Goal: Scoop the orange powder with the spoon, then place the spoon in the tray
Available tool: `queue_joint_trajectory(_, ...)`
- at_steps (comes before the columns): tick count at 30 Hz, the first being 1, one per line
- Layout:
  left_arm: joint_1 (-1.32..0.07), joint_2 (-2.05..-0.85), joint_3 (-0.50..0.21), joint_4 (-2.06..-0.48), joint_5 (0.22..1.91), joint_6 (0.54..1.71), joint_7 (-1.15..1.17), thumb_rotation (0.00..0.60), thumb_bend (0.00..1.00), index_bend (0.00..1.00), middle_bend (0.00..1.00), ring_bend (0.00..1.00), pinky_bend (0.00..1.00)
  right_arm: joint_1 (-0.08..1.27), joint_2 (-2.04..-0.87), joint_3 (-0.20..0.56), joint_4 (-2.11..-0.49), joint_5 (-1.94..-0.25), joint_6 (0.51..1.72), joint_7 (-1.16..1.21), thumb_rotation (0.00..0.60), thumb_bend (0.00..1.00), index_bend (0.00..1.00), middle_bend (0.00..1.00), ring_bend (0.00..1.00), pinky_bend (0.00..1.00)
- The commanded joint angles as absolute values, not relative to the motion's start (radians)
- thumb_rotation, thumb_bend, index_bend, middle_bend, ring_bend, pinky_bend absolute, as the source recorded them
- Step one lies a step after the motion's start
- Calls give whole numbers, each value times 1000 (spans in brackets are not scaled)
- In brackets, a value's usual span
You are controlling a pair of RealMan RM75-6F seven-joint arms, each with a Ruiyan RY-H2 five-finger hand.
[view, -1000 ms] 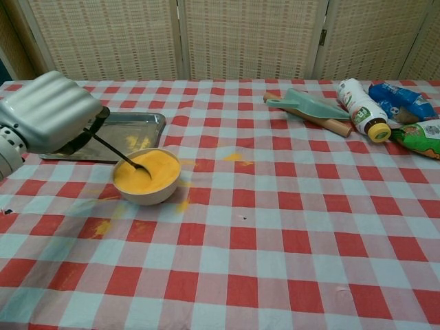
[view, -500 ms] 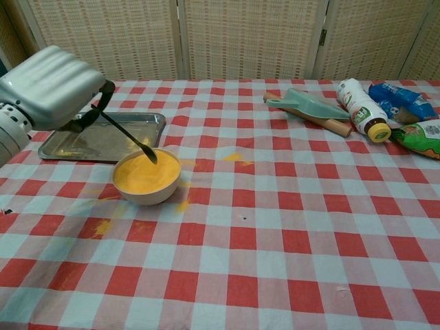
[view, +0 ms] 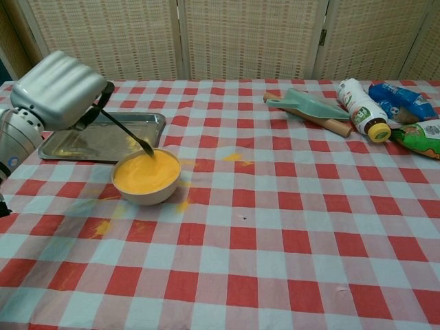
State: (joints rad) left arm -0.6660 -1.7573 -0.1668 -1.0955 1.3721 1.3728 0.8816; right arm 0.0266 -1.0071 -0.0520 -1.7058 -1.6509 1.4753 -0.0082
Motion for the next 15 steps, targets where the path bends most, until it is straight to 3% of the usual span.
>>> queue_joint_trajectory(1,-663,-1771,-160,-1069,1385,1378,873,600,797,953,1000,1000,1000,28,-1009,-53,-1708,-1654,1473,-13,600,188,0,0,0,0)
queue_joint_trajectory(8,-648,-1773,-143,-1055,1394,1368,866,600,796,954,1000,1000,1000,26,-1010,-52,-1708,-1652,1477,-15,600,188,0,0,0,0)
queue_joint_trajectory(15,-622,-1728,-134,-1148,1360,1337,946,600,796,953,1000,1000,1000,28,-1011,-52,-1707,-1652,1475,-16,600,188,0,0,0,0)
